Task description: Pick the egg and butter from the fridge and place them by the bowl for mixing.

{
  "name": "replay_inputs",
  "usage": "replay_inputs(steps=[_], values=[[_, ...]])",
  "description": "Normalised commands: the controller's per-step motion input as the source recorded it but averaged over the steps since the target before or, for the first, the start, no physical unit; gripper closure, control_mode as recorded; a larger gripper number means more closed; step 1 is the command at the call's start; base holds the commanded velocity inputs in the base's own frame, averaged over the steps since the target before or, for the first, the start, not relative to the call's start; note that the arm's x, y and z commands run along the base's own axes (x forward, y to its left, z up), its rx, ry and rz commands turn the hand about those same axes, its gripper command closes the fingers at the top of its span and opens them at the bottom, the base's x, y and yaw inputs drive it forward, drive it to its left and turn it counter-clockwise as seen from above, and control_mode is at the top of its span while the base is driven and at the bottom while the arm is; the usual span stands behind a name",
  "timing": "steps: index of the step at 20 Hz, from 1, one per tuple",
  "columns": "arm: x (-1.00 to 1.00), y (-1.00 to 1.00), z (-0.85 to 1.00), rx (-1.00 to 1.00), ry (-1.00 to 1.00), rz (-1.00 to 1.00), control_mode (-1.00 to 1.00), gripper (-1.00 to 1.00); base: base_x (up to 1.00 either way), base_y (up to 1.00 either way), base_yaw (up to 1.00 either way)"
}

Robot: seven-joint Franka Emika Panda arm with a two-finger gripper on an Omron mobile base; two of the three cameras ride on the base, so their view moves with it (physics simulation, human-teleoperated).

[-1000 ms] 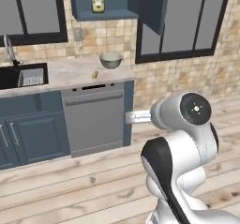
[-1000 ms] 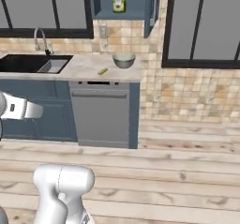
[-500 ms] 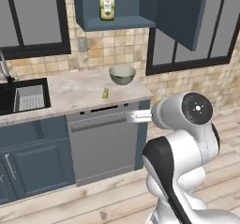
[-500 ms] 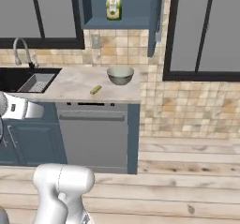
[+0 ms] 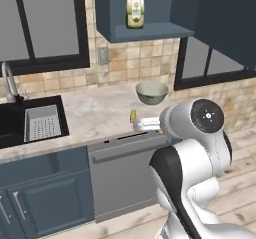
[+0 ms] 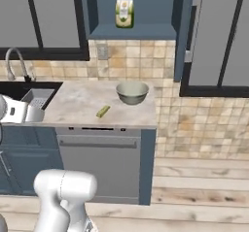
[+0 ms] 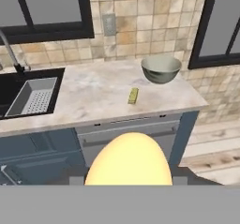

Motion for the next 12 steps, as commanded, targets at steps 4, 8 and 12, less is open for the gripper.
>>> replay_inputs(steps=[4,8,12], values=[[0.0,0.0,0.0,0.0,0.0,0.0,1.0,1.0,0.82,0.01,0.0],[0.0,0.0,0.0,0.0,0.0,0.0,1.0,1.0,0.99,0.0,0.01],[0.0,0.0,0.0,0.0,0.0,0.0,1.0,1.0,0.61,-0.08,0.12]])
